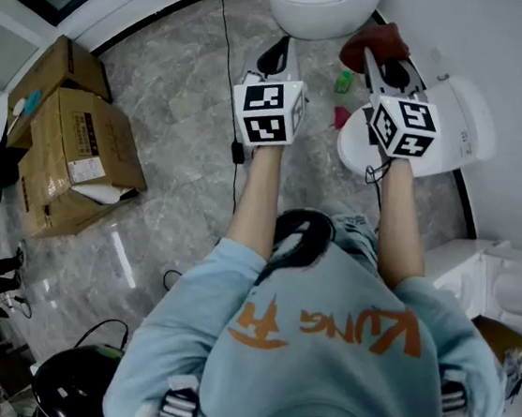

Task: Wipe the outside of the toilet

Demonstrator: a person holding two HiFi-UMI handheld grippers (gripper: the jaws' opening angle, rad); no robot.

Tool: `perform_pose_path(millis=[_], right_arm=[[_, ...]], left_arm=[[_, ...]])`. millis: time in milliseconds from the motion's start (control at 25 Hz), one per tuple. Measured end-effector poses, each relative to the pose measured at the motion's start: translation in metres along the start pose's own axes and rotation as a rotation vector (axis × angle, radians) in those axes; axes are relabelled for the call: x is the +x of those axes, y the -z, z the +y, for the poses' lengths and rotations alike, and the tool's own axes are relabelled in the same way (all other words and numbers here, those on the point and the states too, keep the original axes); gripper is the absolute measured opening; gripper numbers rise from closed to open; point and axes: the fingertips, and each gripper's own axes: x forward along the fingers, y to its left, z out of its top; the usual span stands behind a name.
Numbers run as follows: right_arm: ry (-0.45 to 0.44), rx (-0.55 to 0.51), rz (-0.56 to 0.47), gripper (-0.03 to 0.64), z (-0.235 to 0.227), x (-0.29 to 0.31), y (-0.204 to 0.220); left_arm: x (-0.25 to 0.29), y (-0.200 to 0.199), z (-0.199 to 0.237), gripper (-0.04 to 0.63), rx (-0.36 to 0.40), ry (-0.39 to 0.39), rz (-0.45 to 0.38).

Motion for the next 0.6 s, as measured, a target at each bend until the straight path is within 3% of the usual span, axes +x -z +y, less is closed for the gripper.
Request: perform_pose_path(millis=[400, 600], right_arm=[[0.105, 0.118, -0.063, 0.078, -0.044, 0.001, -0.003], [0.180, 0.169, -0.081, 0.078, -0.088, 0.001, 0.002]], left_arm=[[0.013, 0.001, 0.015, -0.005, -0.041, -0.003, -0.002], [0.021, 0.008, 0.032, -0.005, -0.048, -0.019, 0.016]])
